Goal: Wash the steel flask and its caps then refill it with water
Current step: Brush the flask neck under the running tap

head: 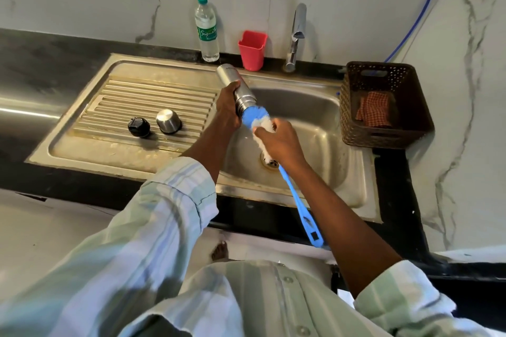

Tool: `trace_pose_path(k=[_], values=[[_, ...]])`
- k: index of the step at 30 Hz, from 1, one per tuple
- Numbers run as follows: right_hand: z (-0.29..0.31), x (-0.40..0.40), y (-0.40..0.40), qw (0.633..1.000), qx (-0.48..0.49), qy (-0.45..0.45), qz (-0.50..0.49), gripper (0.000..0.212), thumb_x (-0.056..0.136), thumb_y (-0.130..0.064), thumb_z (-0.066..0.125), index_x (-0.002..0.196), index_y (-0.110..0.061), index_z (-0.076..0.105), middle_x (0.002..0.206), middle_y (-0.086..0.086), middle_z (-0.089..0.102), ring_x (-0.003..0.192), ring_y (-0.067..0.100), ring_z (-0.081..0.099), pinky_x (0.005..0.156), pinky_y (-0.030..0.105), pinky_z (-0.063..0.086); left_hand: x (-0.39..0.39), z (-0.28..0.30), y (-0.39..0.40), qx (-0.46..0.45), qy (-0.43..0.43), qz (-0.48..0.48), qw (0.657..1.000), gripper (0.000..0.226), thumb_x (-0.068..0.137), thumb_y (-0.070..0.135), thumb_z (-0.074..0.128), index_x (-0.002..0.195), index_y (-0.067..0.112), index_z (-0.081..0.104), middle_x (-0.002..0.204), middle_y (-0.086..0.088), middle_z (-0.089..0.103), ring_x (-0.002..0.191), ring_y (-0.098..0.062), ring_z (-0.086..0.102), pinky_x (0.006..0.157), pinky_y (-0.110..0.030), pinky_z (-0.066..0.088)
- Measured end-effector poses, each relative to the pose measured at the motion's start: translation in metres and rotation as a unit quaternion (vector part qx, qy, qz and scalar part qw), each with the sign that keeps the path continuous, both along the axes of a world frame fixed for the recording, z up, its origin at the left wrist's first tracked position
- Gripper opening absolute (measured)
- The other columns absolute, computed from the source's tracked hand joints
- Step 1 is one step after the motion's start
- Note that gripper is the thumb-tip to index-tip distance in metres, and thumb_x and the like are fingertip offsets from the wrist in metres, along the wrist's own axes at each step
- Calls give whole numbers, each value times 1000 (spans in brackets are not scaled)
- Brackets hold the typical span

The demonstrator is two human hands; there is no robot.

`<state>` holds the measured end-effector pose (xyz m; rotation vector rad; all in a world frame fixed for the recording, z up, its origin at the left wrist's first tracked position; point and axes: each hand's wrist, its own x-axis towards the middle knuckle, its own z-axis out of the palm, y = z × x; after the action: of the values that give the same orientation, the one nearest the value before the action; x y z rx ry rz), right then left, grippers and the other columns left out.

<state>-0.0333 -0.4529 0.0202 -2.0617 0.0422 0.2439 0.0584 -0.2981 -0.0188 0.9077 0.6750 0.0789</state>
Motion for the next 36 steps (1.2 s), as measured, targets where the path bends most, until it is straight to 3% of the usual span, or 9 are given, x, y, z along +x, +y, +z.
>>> trace_pose_path(k=[5, 7, 10, 13, 20, 24, 27, 32, 36], values=[[1, -17, -5, 963, -214, -121, 112, 39, 89, -37, 56, 120, -13, 51, 115, 10, 63, 99, 34, 59, 76, 37, 45, 5, -3, 15, 34, 17, 50, 998, 62, 64, 30, 80, 113, -1, 60, 89, -18, 71, 73, -32, 70, 77, -50, 60], [2, -25, -10, 946, -247, -158, 141, 38, 89, -35, 54, 119, -12, 48, 115, 9, 62, 97, 33, 59, 75, 36, 43, 5, 2, 26, 53, 24, 83, 995, 65, 67, 29, 80, 119, -2, 57, 94, -18, 72, 75, -32, 71, 73, -46, 61], [-1, -31, -24, 951, -233, -162, 125, 39, 83, -34, 57, 116, -13, 49, 109, 6, 63, 93, 31, 61, 73, 33, 44, 0, 16, 44, 36, 12, 107, 994, 53, 80, 23, 73, 121, -2, 50, 84, -15, 64, 65, -27, 67, 63, -36, 58], [-12, -20, -39, 969, -198, -138, 56, 37, 80, -35, 62, 109, -15, 52, 100, 5, 65, 88, 31, 61, 69, 33, 44, -5, 28, 51, 20, -27, 101, 994, 39, 87, 20, 67, 115, 2, 48, 74, -9, 58, 54, -20, 62, 55, -30, 55], [-29, 9, -39, 997, 4, -21, -68, 26, 80, -33, 71, 84, -11, 56, 74, -4, 60, 62, 11, 56, 52, 22, 42, -18, 28, 34, 21, -21, -26, 999, 43, 88, 26, 63, 120, 1, 46, 71, -10, 60, 57, -22, 62, 58, -33, 55], [-31, 14, -30, 982, 145, 58, -104, 29, 80, -31, 75, 81, -6, 60, 69, 1, 61, 61, 17, 58, 54, 27, 46, -30, 31, 23, 3, -18, -89, 996, 36, 91, 28, 61, 110, -1, 51, 71, -12, 62, 61, -24, 63, 68, -39, 54], [-26, 15, -24, 957, 231, 118, -129, 25, 82, -28, 75, 84, -7, 61, 69, 5, 61, 50, 13, 57, 45, 19, 44, -40, 31, 25, -9, -20, -112, 993, 42, 89, 30, 65, 114, 0, 50, 76, -14, 64, 65, -24, 63, 71, -40, 54], [-26, 19, -16, 927, 316, 165, -115, 26, 84, -21, 73, 97, -3, 59, 76, 15, 60, 50, 19, 53, 41, 21, 43, -59, 26, 37, 9, -8, -129, 992, 36, 86, 26, 68, 107, -1, 56, 79, -16, 63, 69, -28, 62, 72, -40, 52], [-25, 26, 1, 912, 348, 202, -77, 18, 88, -19, 68, 90, -2, 61, 72, 15, 59, 47, 20, 51, 41, 20, 39, -74, 28, 56, 26, -5, -97, 995, 43, 82, 20, 71, 117, -3, 58, 85, -16, 67, 68, -29, 67, 67, -36, 58]])
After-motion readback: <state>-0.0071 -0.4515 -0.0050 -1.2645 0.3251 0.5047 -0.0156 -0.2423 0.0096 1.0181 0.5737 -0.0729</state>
